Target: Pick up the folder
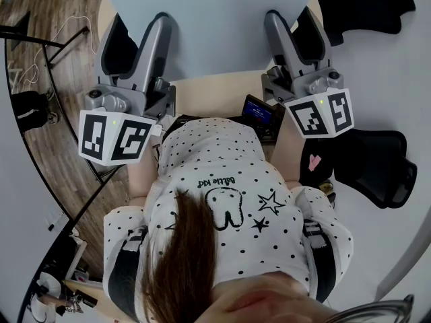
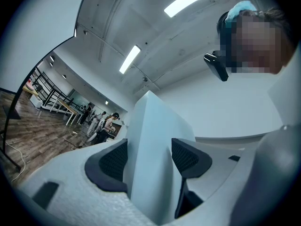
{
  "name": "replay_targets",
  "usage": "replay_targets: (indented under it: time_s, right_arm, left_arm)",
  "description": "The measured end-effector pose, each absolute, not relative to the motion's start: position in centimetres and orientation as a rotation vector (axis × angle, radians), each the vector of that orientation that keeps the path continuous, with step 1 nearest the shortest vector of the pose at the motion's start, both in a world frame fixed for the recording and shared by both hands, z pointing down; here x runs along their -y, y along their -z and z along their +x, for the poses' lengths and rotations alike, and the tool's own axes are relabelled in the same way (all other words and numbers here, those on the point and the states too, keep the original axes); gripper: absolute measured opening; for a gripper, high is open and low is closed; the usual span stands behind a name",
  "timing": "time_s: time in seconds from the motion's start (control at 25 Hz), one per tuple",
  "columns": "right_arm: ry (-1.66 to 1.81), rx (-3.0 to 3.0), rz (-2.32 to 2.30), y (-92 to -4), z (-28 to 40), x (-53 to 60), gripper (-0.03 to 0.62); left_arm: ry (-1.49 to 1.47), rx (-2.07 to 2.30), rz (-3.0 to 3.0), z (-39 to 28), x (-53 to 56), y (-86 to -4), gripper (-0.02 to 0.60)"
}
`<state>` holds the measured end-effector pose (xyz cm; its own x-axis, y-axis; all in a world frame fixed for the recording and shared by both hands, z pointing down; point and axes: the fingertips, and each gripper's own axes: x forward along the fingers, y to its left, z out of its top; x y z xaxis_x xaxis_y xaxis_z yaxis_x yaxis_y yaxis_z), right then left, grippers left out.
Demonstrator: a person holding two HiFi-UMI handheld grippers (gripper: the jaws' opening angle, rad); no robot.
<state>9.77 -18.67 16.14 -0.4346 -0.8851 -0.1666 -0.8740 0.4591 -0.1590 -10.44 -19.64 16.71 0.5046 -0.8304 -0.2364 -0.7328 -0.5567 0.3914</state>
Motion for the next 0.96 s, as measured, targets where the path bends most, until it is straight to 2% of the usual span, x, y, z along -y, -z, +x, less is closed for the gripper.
replay_targets:
  time_s: [0.96]
  right_arm:
    - [0.096, -2.482, -1.529, -16.39, 10.01, 18.94, 0.261]
  left_arm:
    - [0.581, 1.319, 2.504, -10.26, 19.86, -16.75, 0.290]
